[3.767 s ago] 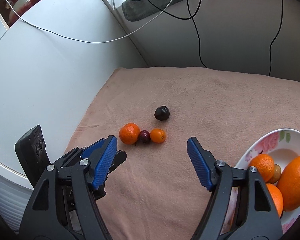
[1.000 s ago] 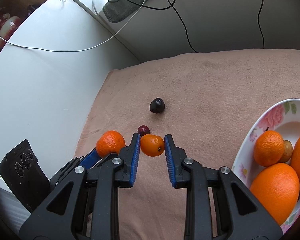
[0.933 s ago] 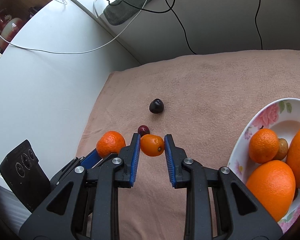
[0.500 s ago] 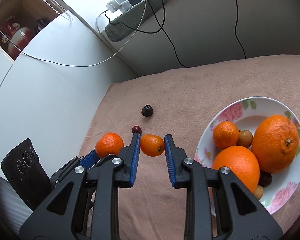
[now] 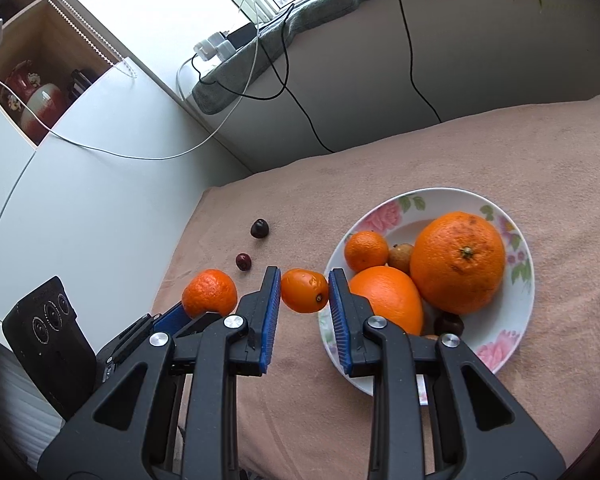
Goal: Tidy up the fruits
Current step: 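Carry the kumquat in the right gripper while the left carries the mandarin into the plate, then lower both fruits into the plate and open both grippers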
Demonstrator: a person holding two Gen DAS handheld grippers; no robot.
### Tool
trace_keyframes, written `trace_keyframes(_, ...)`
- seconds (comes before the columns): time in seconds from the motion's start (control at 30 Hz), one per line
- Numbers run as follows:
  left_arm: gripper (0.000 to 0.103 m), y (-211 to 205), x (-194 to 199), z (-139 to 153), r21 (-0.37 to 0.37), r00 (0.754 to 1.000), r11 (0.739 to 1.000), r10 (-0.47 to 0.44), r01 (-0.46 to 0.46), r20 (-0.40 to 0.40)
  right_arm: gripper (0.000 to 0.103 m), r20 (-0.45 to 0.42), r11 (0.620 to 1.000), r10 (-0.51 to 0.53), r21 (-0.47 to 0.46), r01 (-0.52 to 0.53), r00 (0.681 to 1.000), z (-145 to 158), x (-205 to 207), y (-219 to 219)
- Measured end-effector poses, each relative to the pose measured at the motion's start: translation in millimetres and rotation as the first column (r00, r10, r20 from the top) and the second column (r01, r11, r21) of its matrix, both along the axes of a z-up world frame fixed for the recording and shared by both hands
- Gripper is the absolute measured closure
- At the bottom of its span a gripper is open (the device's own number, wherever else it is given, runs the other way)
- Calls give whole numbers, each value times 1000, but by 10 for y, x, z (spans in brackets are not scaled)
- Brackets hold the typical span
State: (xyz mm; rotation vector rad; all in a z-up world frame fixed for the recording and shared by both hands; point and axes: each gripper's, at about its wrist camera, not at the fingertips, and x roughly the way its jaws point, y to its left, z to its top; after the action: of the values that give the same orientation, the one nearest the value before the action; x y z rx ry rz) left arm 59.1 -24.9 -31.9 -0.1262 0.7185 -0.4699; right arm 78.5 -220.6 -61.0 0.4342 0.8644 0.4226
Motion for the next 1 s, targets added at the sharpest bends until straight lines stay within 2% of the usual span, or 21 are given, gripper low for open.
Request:
trace_keyframes(0.43, 66, -399, -75, -10, 6, 997, 997, -80, 80, -14, 77, -14, 996, -87, -9, 87, 996, -138, -198, -521)
trace_keyframes(1.0, 66, -963, -73, -152, 27, 981, 983, -182, 184, -61, 77, -68, 988, -154, -33, 152, 986, -405, -212, -919)
